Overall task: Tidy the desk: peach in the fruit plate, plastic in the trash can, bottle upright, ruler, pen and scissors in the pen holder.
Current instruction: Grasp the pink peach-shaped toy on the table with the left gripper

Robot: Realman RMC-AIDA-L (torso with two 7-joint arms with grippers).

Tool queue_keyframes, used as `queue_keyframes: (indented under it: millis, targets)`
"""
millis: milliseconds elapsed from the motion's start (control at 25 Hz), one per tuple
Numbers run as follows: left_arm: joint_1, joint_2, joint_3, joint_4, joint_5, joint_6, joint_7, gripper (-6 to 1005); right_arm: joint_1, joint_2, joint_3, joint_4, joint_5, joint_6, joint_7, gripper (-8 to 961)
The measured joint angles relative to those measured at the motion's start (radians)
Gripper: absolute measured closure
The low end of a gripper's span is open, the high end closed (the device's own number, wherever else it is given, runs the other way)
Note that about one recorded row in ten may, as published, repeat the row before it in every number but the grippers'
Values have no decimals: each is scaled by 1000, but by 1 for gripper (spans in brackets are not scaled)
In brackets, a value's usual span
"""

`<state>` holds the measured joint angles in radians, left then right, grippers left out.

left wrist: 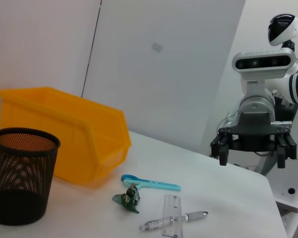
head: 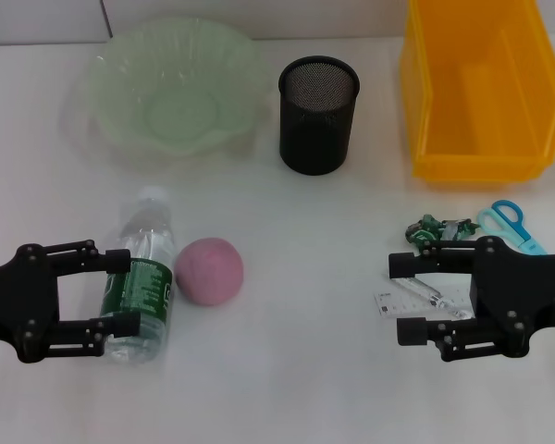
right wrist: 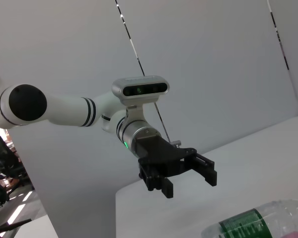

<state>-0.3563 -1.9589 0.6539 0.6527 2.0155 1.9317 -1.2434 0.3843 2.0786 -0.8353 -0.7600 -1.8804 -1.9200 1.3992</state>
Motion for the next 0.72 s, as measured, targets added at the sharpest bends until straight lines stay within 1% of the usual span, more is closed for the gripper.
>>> queue_keyframes:
  millis: [200, 600, 640, 720]
  targets:
    - [0, -8, 0, 4, 13, 0, -1, 217, -2, 0, 1, 8, 0, 9, 0, 177]
    - [5, -9, -3, 5, 13, 2, -2, 217, -5, 0, 4, 9, 6, 10, 0, 178]
    - [4, -9, -6, 8, 13, 3, -15, 217, -5, 0, 6, 10, 6, 10, 0, 178]
    - [-15, -13, -2, 53, 15, 2, -72, 217, -8, 0, 8, 13, 6, 10, 0, 178]
